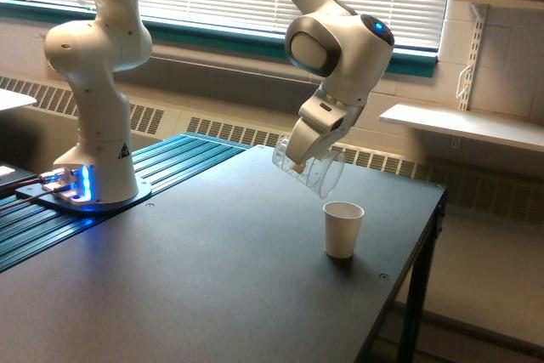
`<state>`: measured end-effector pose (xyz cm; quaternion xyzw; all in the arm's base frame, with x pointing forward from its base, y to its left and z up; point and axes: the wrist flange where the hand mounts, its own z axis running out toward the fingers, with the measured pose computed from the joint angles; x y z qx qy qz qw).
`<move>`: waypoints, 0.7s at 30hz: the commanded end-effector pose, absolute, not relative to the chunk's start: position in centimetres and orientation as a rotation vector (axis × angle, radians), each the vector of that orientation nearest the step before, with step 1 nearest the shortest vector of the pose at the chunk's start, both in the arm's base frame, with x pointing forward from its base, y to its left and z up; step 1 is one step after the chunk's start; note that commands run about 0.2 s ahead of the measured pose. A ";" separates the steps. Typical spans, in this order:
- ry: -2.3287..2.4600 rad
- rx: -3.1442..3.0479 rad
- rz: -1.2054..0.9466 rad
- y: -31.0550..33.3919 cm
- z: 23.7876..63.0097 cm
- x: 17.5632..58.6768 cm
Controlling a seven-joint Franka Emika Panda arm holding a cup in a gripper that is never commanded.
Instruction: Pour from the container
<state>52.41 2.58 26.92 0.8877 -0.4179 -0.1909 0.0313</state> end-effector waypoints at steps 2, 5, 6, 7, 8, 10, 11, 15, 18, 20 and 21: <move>-1.325 2.721 -0.568 2.8 27.2 53.2; -1.326 2.739 -0.508 3.0 28.1 53.5; -1.328 2.746 -0.510 2.9 28.1 53.4; -1.327 2.750 -0.502 2.9 28.3 53.4; -1.333 2.752 -0.482 2.9 28.6 53.5; -1.348 2.779 -0.452 2.5 29.2 53.6; -1.344 2.785 -0.429 2.5 29.7 53.6; -1.362 2.789 -0.340 1.7 31.8 53.7; -1.338 2.789 -0.299 1.3 32.9 53.7; -1.326 2.776 -0.284 0.9 33.3 53.8; -1.326 2.777 -0.287 0.5 33.3 53.8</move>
